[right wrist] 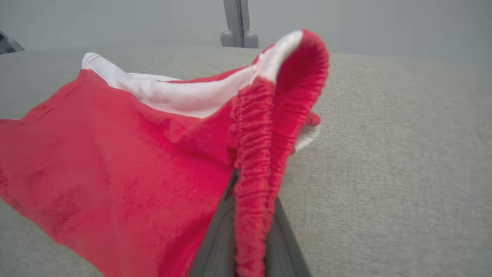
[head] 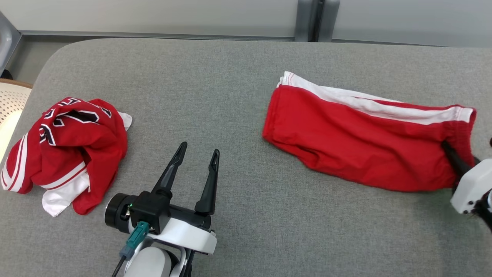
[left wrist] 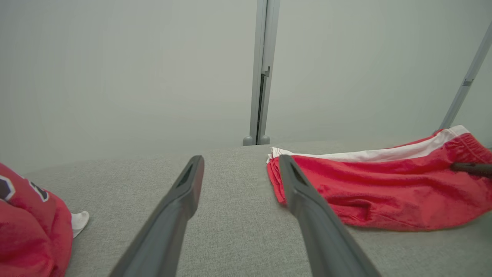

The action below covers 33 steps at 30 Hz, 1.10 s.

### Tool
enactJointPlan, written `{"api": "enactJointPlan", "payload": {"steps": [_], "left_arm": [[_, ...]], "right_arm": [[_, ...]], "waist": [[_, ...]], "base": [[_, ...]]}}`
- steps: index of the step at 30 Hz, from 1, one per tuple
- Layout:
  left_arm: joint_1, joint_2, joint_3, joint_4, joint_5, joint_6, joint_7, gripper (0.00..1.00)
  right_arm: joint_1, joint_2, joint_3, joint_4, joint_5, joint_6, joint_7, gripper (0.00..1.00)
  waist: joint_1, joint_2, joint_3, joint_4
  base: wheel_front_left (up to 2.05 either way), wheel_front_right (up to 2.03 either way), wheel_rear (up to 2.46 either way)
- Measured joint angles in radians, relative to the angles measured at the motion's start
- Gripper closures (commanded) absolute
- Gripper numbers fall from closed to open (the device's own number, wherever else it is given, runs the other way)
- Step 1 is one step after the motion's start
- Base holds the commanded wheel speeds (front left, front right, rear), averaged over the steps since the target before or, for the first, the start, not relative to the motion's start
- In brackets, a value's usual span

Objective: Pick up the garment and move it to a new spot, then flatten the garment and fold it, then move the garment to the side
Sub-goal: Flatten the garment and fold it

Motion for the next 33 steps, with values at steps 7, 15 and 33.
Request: {"api": "enactJointPlan", "payload": {"steps": [7,15,33], "left_arm": [[-0.022,0.000,-0.034,0.003,-0.010,0.000,0.000,0.00],[-0.035,0.000,-0.062,0.007,-0.027,0.012,0.000,0.00],[-0.015,0.000,-0.088,0.021,-0.062,0.022,0.000,0.00]], "right_arm": [[-0.147,-0.187,0.077,0.108,-0.056,0.000,0.063,1.00],[-0.311,-0.208,0.133,0.242,-0.057,0.000,0.163,1.00],[-0.483,0.081,0.192,0.332,0.078,0.000,0.269,1.00]], "waist": [[0.0000,0.0000,0.025,0.017],[0.0000,0.0000,0.036,0.050],[0.0000,0.0000,-0.029,0.089]], "base": [[0.00,0.00,0.00],[0.00,0.00,0.00],[0.00,0.00,0.00]]}}
